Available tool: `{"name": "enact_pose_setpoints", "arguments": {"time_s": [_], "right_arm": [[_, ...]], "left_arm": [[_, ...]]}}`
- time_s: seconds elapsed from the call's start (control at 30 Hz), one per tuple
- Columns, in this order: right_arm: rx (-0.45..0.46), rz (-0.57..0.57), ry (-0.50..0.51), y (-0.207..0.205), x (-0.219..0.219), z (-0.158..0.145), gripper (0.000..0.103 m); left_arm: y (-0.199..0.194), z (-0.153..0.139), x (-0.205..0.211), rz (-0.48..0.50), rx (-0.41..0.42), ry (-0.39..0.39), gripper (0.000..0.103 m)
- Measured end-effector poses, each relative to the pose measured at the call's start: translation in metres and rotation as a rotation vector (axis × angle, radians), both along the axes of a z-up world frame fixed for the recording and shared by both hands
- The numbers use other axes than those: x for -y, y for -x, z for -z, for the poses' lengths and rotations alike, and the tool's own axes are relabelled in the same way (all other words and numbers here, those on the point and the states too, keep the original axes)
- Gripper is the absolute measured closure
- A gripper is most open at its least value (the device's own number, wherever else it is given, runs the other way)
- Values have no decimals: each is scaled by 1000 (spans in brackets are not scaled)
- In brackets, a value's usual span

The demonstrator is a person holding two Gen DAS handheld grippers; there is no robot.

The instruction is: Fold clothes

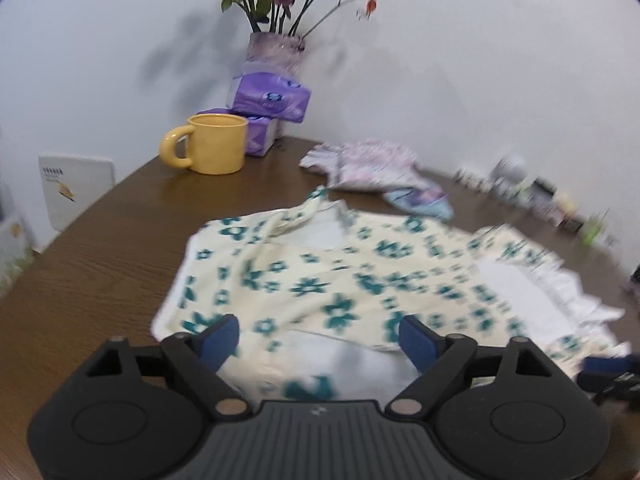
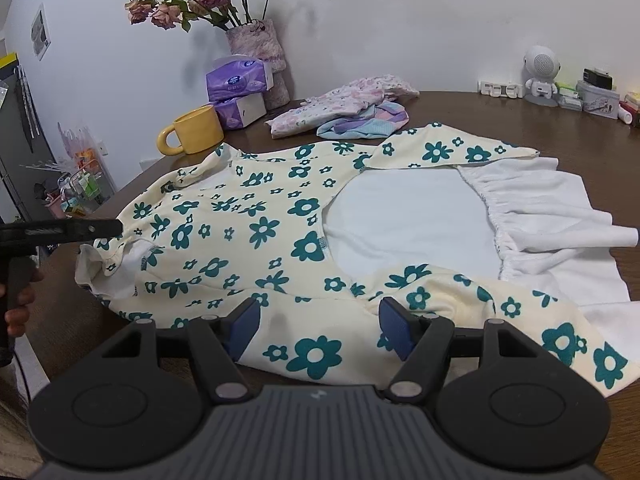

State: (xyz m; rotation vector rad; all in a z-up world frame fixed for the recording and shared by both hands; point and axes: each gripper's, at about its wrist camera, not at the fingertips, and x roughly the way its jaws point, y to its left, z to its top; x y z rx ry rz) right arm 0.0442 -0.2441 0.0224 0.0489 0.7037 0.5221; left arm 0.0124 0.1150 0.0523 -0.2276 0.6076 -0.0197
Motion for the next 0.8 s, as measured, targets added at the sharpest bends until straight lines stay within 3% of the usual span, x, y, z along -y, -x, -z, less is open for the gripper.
{"name": "enact_pose_setpoints", "arguments": {"time_s": [0.1,0.3,0.8], "right_arm": [[7,13,-7,4,3,0,35],[22,71,-21,13,14,-1,33],[62,150,-29,32,27,-1,30]], "left_arm": [[8,1,8,9,3,72,12],[26,7,28,-21,6,120,9],[52,3,78,60,58,-108,7]]}}
